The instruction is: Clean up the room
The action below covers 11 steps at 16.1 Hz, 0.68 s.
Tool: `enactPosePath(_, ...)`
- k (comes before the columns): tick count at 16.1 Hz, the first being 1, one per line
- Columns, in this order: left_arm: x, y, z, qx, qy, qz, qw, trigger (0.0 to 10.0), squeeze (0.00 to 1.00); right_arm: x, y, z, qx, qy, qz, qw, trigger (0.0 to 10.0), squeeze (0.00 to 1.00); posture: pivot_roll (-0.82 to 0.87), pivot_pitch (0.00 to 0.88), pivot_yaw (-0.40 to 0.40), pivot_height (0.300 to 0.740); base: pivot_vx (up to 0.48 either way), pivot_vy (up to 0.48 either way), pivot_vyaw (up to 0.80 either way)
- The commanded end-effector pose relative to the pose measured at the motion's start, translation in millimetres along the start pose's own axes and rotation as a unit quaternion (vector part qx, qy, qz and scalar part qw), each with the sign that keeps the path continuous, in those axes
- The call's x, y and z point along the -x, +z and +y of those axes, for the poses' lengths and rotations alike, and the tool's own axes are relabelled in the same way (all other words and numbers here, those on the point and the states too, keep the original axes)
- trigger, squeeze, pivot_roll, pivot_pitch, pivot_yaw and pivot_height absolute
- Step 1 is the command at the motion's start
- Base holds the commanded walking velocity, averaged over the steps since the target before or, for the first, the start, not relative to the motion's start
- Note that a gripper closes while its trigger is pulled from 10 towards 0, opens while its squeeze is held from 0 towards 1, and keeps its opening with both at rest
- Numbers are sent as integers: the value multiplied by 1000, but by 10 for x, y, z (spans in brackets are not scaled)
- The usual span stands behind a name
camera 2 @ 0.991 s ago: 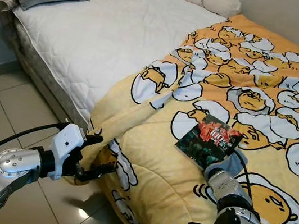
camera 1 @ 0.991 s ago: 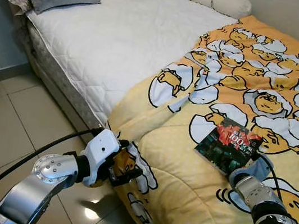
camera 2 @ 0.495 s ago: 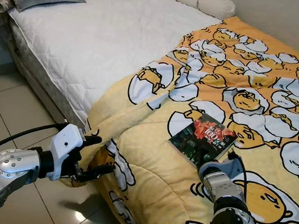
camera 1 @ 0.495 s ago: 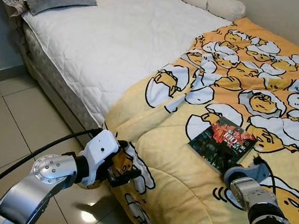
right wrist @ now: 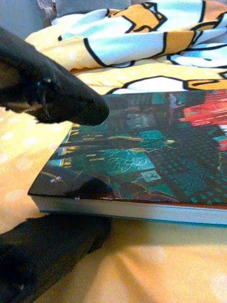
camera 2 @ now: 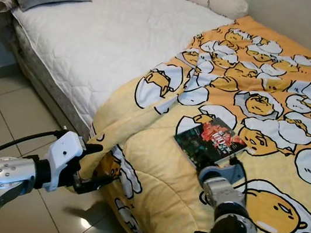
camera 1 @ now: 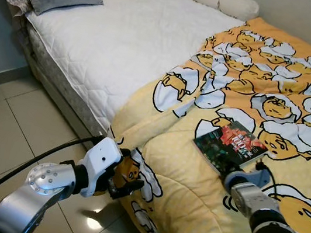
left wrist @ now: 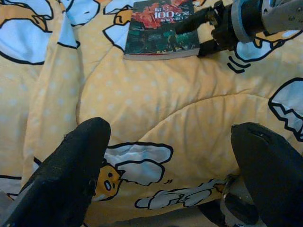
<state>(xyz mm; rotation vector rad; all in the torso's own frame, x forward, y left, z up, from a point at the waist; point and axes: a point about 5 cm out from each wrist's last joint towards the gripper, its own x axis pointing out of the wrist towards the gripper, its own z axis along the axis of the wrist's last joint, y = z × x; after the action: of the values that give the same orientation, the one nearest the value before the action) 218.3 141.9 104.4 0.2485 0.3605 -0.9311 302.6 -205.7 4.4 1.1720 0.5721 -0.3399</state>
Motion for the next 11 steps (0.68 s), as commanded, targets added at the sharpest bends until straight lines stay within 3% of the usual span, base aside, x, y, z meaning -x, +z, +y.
enactPosePath(1, 41, 33, 20, -3, 4, -1, 1000, 10000, 1000, -18, 1, 87, 7, 13, -1, 1000, 0, 0, 187, 13, 3, 740, 0, 0, 0)
enactPosePath(2, 65, 47, 20, -5, 5, 1, 1000, 10000, 1000, -20, -41, 52, 19, -3, 4, 1000, 4118, 0, 200, 23, 5, 740, 0, 0, 0)
enactPosePath(3, 75, 55, 22, -6, 7, 2, 1000, 10000, 1000, -18, -81, 3, 33, -21, 11, 999, 10000, 0, 212, 30, 9, 740, 0, 0, 0)
enactPosePath(4, 95, 71, 21, -7, 9, 3, 1000, 10000, 1000, -9, -140, -84, 60, -54, 19, 997, 10000, 0, 229, 46, 15, 740, 0, 0, 0)
enactPosePath(6, 134, 84, 26, -8, 17, 4, 1000, 10000, 1000, 4, -203, -189, 70, -85, 14, 994, 10000, 0, 243, 60, 20, 740, 0, 0, 0)
enactPosePath(11, 209, 108, 6, -6, 20, 7, 1000, 10000, 1000, -54, -122, 119, 19, -9, -26, 999, 10000, 0, 273, 81, 22, 740, 0, 0, 0)
